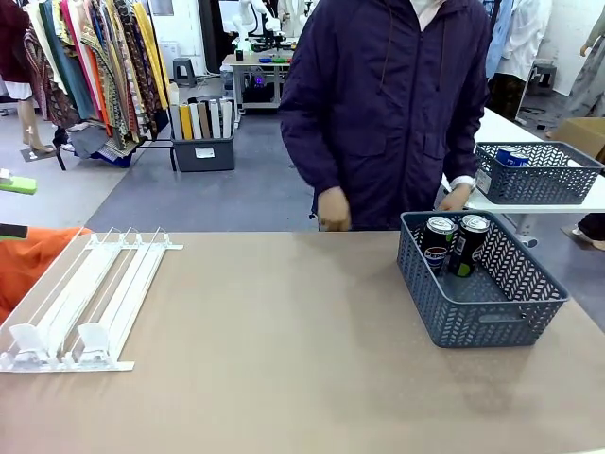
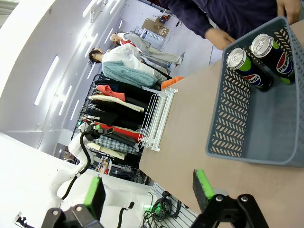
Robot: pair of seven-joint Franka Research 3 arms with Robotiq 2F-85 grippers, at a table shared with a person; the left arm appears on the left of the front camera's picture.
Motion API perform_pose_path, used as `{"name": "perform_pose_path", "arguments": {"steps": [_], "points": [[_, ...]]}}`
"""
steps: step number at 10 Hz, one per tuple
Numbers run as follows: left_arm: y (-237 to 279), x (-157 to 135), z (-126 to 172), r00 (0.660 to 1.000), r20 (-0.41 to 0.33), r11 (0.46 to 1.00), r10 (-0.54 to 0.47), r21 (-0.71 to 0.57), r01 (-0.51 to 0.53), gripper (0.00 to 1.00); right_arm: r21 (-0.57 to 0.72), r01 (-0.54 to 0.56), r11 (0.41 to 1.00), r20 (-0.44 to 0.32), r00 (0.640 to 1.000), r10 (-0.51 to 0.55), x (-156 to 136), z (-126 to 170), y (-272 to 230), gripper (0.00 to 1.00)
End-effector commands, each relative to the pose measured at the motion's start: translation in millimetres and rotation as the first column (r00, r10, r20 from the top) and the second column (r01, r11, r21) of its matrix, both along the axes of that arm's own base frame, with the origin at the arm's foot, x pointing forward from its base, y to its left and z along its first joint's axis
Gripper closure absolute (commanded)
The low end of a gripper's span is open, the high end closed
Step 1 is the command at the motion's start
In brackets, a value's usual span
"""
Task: Retrieve and store the cans from the dispenser.
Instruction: Pick up one can from the Automatic Can Dispenser and place it in the middle of the table.
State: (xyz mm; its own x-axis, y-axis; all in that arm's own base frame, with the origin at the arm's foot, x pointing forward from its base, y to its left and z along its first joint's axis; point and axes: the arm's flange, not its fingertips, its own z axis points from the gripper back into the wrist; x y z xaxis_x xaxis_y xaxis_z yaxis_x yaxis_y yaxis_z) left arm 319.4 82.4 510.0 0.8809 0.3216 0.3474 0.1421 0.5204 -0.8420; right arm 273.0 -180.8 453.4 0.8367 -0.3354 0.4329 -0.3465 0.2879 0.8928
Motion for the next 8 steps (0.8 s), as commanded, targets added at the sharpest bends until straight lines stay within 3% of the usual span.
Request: {"name": "perform_pose_path", "arguments": {"steps": [1, 8], "points": [[-0.4, 0.5, 2.0, 1.000, 0.010, 1.000, -0.003, -0.013, 0.003, 0.00, 0.016, 0.010, 1.000, 0.035, 0.999, -0.010, 3.8, 3.6, 0.3, 0.00], [-0.4, 0.5, 2.0, 1.000, 0.010, 1.000, -0.003, -0.013, 0.003, 0.00, 0.016, 0.010, 1.000, 0.035, 0.999, -0.010, 3.8, 3.6, 0.3, 0.00]]}}
